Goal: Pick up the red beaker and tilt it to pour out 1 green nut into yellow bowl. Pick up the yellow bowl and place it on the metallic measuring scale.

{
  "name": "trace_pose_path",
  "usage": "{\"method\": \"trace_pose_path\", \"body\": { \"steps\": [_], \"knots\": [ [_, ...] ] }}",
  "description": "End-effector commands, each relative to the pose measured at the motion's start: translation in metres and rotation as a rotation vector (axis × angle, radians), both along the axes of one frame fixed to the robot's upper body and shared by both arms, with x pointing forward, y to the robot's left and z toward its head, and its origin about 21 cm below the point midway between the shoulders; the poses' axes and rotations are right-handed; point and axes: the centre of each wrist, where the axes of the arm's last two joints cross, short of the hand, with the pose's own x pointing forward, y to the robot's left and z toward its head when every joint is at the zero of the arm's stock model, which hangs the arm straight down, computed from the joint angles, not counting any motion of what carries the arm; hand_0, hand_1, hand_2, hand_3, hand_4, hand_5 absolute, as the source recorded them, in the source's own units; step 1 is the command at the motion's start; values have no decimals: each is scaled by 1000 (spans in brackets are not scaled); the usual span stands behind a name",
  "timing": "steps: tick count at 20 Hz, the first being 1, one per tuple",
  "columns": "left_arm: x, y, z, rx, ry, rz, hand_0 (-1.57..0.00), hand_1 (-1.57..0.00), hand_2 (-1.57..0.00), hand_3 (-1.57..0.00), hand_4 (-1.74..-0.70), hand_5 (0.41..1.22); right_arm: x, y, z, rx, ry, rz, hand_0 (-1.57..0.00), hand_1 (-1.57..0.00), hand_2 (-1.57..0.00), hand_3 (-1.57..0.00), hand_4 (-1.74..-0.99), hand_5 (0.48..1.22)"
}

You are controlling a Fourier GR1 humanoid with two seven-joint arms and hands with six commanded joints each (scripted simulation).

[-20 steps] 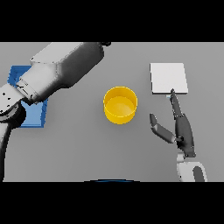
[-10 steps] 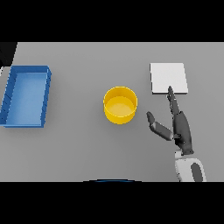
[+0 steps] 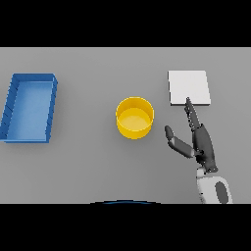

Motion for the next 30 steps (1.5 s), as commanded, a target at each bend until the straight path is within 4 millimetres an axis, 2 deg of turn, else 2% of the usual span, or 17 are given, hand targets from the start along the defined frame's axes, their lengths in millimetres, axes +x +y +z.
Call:
{"method": "trace_pose_path", "body": {
  "steps": [1,3,7,11,15,19,20,21,22,23,25,27,28,30],
  "knots": [
    [-3,4,-8,-44,-9,7,-1571,-1571,-1571,-1518,-1741,1221,1,-3,2,-11,-14,4,1,1,1,1,-1168,680],
    [-12,13,-33,-117,22,55,-1571,-1571,-1571,-1462,-1741,1221,-1,-5,0,-19,-15,9,1,1,1,1,-1188,696],
    [-37,14,-73,-240,29,106,-1571,-1571,-1571,-1374,-1741,1221,2,-2,0,-41,-4,6,1,1,1,1,-1199,707],
    [-67,15,-96,-317,26,160,-1571,-1571,-1571,-1389,-1741,1221,0,-4,-1,-46,-4,-1,1,1,1,1,-1202,699],
    [-93,5,-127,-352,77,196,-1571,-1571,-1571,-1383,-1741,1221,1,-3,1,-32,-6,6,1,1,1,1,-1186,687],
    [-105,4,-140,-395,151,188,-1571,-1571,-1571,-1366,-1735,955,2,-4,0,-25,2,3,1,1,1,1,-1168,679],
    [-110,5,-138,-390,183,155,-1571,-1571,-1571,-1407,-1661,888,2,-3,-2,-23,3,-2,1,1,1,1,-1165,678],
    [-113,3,-132,-391,189,112,-1571,-1571,-1571,-1368,-1493,827,2,-4,0,-32,-2,-6,1,1,1,1,-1165,675],
    [-116,-2,-131,-364,212,49,-1571,-1545,-1489,-1238,-1311,774,0,-4,1,-37,-5,-8,1,1,1,1,-1163,671],
    [-122,2,-130,-343,230,-8,-1495,-1380,-1311,-1098,-1155,740,1,-5,-1,-38,3,-9,1,1,1,1,-1159,669],
    [-129,6,-129,-367,272,-90,-1003,-883,-839,-707,-933,697,1,-5,-1,-33,-1,4,1,1,1,1,-1162,671],
    [-131,11,-125,-372,302,-107,-641,-565,-536,-452,-823,667,2,-3,-3,-34,2,7,1,1,1,1,-1151,677],
    [-130,10,-123,-330,323,-118,-513,-452,-429,-361,-785,656,0,-1,-3,-34,-13,10,1,1,1,1,-1147,680],
    [-131,10,-136,-302,343,-111,-328,-289,-274,-231,-750,647,0,-7,0,-39,-16,9,1,1,1,1,-1148,688]
  ]
}}
